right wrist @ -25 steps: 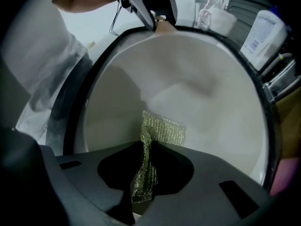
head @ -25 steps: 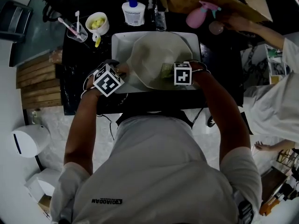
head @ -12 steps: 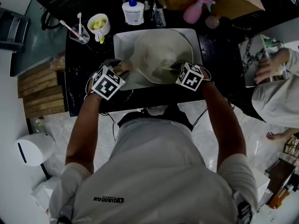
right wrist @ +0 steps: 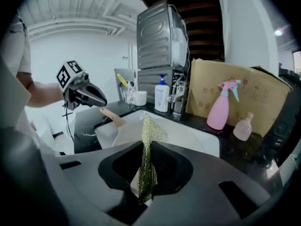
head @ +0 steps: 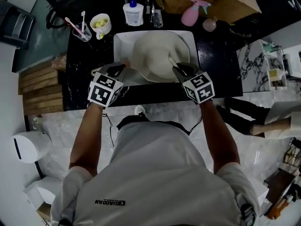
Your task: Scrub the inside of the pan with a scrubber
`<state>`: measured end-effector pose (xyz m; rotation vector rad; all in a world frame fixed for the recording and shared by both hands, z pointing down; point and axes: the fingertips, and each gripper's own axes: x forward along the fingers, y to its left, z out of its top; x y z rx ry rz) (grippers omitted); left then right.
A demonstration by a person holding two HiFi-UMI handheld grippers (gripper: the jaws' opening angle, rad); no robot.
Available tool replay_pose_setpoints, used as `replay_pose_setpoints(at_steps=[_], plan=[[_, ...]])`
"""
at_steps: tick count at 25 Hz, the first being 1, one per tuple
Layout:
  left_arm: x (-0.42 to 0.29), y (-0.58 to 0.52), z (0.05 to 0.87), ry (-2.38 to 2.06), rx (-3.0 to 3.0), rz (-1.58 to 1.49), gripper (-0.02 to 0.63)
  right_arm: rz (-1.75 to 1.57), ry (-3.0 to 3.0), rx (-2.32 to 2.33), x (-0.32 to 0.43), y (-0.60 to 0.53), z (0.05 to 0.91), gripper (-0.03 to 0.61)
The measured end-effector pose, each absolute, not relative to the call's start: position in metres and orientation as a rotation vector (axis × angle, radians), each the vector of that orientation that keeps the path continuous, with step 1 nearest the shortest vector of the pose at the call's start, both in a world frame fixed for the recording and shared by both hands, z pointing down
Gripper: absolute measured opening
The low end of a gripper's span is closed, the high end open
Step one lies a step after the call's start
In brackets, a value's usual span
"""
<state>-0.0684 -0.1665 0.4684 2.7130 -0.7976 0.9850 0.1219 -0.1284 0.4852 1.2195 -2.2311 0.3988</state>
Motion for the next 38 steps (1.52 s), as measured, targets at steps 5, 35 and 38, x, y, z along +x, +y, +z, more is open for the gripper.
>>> replay_pose_setpoints(at_steps=[5, 35, 38], plan=[[-0.046, -0.123, 0.446, -0.895, 2.664, 0.813, 0.014, 0.436, -2.35, 1.311, 0.135, -0.089, 0.452, 0.081], [0.012, 0.127, 0.385, -1.1, 2.609, 0.494, 0.014, 0.428, -2.597, 1.363, 0.166, 0.145, 0.383, 0.078], [0.006, 0.13, 0.382, -1.095, 2.613, 0.473, 0.014, 0.457, -2.597, 1.392, 0.159, 0.151, 0.38, 0.078]])
